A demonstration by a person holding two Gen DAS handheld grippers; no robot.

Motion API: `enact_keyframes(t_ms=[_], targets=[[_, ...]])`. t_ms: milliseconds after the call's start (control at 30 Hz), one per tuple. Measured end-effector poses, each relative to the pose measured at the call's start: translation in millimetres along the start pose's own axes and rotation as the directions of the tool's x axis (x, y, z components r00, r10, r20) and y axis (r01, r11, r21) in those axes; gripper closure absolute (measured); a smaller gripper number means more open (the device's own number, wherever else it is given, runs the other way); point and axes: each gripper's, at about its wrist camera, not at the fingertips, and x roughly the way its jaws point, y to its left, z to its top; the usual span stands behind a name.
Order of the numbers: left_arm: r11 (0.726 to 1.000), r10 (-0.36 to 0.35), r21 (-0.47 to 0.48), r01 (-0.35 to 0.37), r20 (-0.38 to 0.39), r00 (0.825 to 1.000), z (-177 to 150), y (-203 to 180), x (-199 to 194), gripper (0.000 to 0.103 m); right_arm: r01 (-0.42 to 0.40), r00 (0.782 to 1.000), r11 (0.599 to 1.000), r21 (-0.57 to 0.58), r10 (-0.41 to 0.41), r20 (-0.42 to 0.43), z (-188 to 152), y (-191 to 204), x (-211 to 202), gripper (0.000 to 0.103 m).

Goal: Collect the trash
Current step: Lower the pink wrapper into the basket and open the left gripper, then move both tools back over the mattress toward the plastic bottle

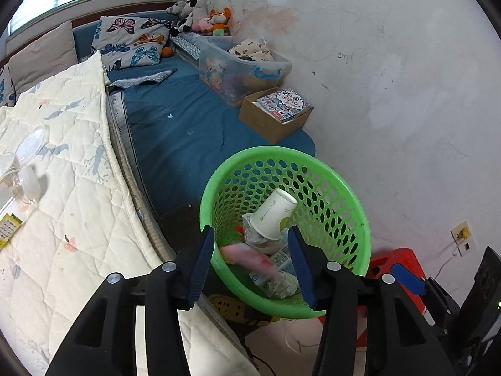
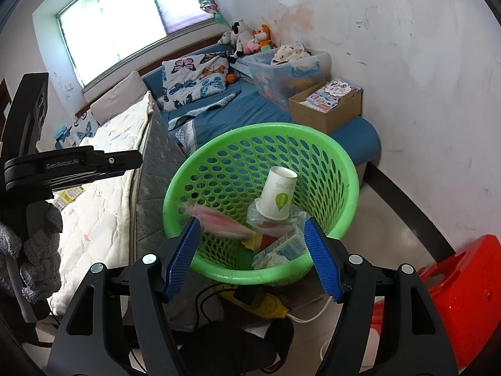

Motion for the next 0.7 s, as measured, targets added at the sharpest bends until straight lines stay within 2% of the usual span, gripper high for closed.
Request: enact_keyframes(t_ms=[367,567,700], targets=[[0.997,0.081,0.016,-0.082,0.053,0.995,-12,31,-43,0.051,-0.039,0.999,0.999,-0.028,0.039,0.008,7,20,-1,0.034],[0.990,0.141,0.013,-0.143,0.094,0.986,-16,60,-69,0.048,-0.069,0.997,0.994,-0.080,0.070,0.010,16,46,-1,0.033],[0.978,0.203,0.016,-0.207,0.115,0.972,-18,84,-83,0.048,-0.095,0.995,0.990,-0.101,0.096,0.005,21,61,4,0.033]])
